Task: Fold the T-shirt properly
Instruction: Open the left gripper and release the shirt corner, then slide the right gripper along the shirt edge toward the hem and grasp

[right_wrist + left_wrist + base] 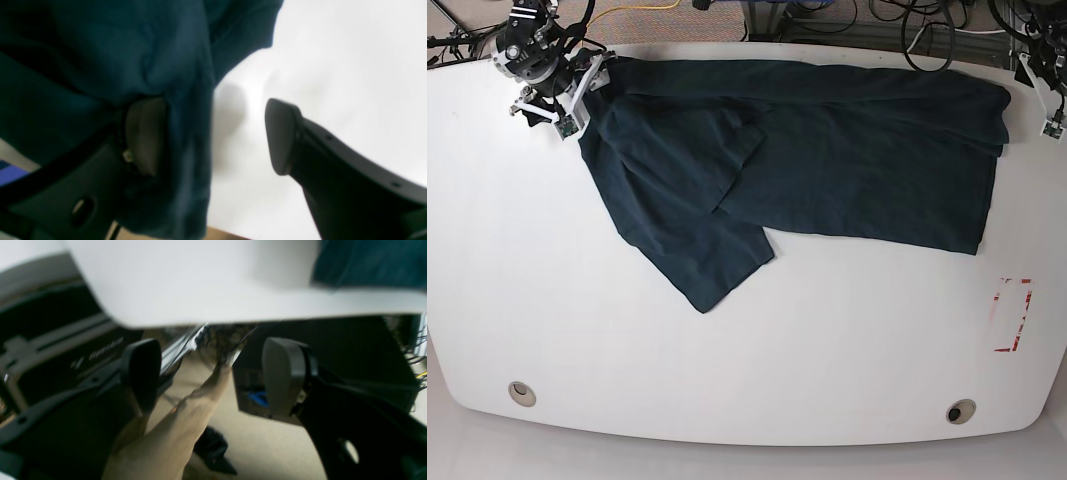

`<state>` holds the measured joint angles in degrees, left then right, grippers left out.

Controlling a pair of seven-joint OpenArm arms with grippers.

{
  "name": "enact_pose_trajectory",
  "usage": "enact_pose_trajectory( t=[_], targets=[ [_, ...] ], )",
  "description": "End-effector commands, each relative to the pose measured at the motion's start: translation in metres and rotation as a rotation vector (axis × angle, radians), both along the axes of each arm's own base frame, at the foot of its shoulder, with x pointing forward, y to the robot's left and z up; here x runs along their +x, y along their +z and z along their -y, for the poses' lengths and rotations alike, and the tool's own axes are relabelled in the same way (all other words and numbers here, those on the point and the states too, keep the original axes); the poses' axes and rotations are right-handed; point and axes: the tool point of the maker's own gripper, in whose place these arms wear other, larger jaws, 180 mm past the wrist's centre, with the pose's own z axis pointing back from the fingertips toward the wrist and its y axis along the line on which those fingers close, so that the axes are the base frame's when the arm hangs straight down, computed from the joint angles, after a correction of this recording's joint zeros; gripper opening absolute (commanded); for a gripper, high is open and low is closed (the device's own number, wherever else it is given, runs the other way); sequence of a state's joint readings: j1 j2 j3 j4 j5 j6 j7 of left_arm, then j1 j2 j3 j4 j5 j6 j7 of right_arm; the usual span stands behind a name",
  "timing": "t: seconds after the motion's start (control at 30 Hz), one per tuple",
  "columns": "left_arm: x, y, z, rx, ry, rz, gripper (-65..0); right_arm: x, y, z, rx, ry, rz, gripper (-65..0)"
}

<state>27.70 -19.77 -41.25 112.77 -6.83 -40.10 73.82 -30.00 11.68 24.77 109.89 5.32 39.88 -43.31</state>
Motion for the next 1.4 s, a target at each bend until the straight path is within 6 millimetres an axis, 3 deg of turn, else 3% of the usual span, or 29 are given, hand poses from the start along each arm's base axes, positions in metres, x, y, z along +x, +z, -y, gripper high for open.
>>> enact_pose_trajectory(
  t=[0.0, 0.33, 0.57, 0.9, 1.13, 1.37],
  targets=[
    [0.015, 0.010, 0.000, 0.011, -0.010, 0.055, -20.4, 0.013, 0.019, -0.007, 0.006, 0.018, 0.077, -20.3],
    [0.034, 0.004, 0.018, -0.055, -0.004, 0.120, -20.4, 0.024, 0.030, -0.015, 0.018, 0.027, 0.124, -20.5],
    [0.044, 0.002, 0.026, -0.085, 0.019, 0.166, -20.4, 0.047, 0.038, -0.031, 0.072, -0.002, 0.190, -20.5],
    [0.083, 0.013, 0.035, -0.129, 0.025, 0.287, -20.6, 0.095, 0.050, -0.062, 0.125, 0.041, 0.273, -20.5],
    [0.117, 0.028, 0.046, -0.164, 0.030, 0.398, -20.6, 0.129, 0.044, -0.060, 0.117, 0.019, 0.282, -20.6],
    [0.132, 0.040, 0.047, -0.167, 0.024, 0.447, -20.6, 0.163, 0.041, -0.038, 0.138, -0.060, 0.294, -20.6]
  ],
)
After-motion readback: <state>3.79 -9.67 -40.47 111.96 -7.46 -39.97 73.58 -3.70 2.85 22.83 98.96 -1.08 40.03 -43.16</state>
